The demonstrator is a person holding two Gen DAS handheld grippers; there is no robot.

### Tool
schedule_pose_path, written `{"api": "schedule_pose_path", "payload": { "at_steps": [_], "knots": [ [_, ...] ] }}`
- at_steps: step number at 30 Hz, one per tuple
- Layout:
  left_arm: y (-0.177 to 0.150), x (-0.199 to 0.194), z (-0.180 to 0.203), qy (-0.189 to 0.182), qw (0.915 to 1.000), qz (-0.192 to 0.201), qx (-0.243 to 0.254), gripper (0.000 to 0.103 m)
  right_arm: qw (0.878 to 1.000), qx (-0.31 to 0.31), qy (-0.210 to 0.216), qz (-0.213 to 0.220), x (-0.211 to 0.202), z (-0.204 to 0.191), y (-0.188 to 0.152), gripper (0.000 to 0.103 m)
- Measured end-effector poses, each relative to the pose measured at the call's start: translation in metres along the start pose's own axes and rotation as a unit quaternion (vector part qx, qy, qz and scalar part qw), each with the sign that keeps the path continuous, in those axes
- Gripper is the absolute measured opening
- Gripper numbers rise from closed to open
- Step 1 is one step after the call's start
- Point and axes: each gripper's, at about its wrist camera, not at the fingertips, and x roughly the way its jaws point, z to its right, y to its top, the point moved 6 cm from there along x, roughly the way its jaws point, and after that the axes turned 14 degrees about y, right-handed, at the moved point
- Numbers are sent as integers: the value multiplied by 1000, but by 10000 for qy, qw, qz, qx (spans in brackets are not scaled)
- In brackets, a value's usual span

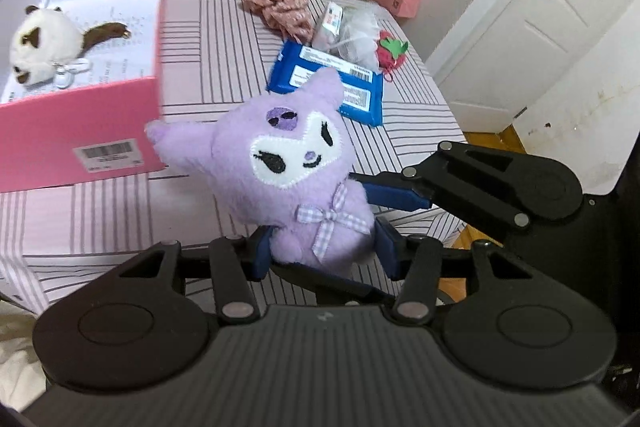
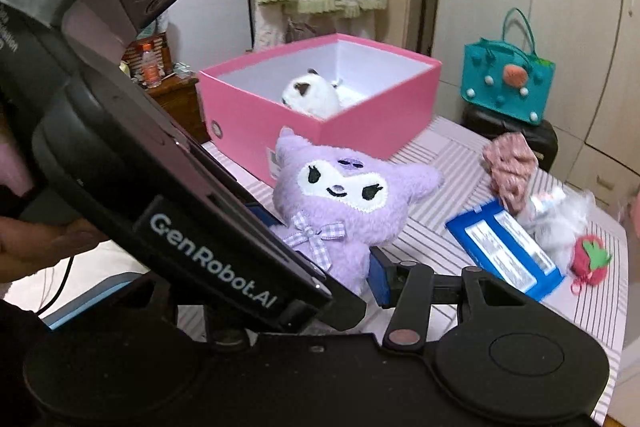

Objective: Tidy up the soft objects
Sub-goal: 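Lift the lavender plush with the left gripper and carry it over the box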

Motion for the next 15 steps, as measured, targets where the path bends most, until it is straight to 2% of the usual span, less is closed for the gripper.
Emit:
{"api": "schedule_pose_path", "payload": {
  "at_steps": [8, 15],
  "knots": [
    [6, -28, -21, 18, 9999, -30, -118, 49, 9994, -236, 234, -70, -2, -25, 28, 55],
    [21, -44, -42, 51, 9998, 124, -126, 49, 9991, -298, 300, -28, 6, -34, 53, 56]
  ]
}}
